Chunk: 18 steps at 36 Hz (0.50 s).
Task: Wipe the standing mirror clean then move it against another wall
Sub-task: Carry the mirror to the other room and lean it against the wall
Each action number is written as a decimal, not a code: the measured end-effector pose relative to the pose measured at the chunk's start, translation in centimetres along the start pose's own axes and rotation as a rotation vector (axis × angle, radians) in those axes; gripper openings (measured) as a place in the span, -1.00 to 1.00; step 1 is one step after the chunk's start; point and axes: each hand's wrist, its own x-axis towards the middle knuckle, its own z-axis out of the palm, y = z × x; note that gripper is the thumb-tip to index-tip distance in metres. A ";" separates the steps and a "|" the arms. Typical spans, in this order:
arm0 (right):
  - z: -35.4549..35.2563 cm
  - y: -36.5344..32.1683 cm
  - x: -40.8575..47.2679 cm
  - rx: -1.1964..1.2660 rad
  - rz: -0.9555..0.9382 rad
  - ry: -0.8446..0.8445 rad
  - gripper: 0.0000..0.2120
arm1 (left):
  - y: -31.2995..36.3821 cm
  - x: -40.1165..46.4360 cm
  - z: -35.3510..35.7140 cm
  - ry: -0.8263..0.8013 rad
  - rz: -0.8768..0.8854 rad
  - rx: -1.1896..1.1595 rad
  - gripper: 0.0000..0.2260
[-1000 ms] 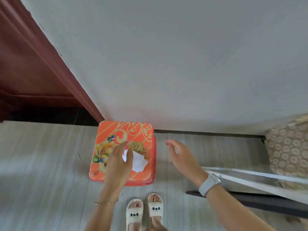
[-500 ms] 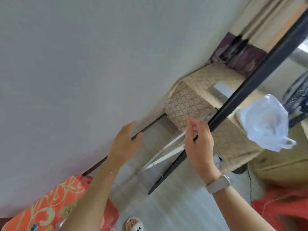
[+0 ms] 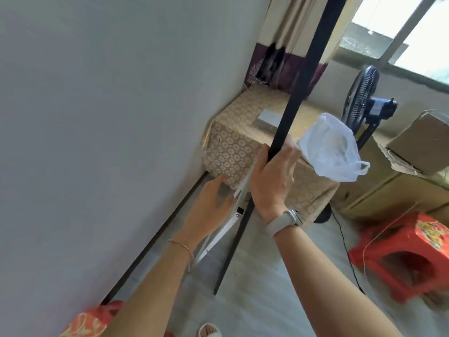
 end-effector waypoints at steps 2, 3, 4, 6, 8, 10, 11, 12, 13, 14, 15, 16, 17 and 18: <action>-0.8 0.6 0.5 -0.041 0.060 0.018 -0.63 | 0.3 0.9 0.0 0.001 0.018 0.014 -0.52; -1.2 1.0 0.9 -0.061 0.097 0.031 -0.65 | 0.5 1.4 0.0 -0.005 0.025 0.016 -0.52; -1.8 1.5 1.3 -0.066 0.131 0.055 -0.67 | 0.8 1.9 0.0 -0.011 0.025 0.012 -0.53; -3.2 2.4 2.2 -0.076 0.195 0.107 -0.71 | 1.4 3.2 0.1 -0.025 0.023 0.002 -0.54; -4.6 3.4 3.3 -0.107 0.239 0.128 -0.71 | 2.3 4.6 0.4 -0.042 0.034 0.005 -0.55; -5.3 4.2 4.3 -0.053 0.294 0.150 -0.73 | 3.0 5.8 0.4 -0.040 0.023 0.019 -0.56; -5.6 4.6 5.0 -0.024 0.328 0.172 -0.75 | 3.6 6.7 0.5 -0.044 0.022 0.018 -0.56; -6.0 5.2 5.8 -0.014 0.357 0.195 -0.76 | 4.1 7.6 0.8 -0.052 0.027 0.013 -0.57; -6.2 5.9 6.6 -0.024 0.372 0.217 -0.76 | 4.8 8.5 1.0 -0.059 0.027 0.010 -0.57; -6.5 6.5 7.2 -0.045 0.368 0.241 -0.76 | 5.2 9.5 1.2 -0.061 0.032 0.008 -0.56; -6.7 7.2 7.9 -0.066 0.356 0.263 -0.76 | 5.8 10.4 1.4 -0.062 0.035 0.006 -0.56; -6.9 8.0 8.6 -0.083 0.346 0.280 -0.76 | 6.2 11.4 1.7 -0.058 0.037 0.003 -0.55; -7.1 8.8 9.3 -0.085 0.345 0.293 -0.75 | 6.7 12.4 2.0 -0.056 0.034 0.007 -0.55; -7.3 9.6 10.0 -0.080 0.352 0.306 -0.74 | 7.1 13.5 2.4 -0.054 0.034 0.012 -0.55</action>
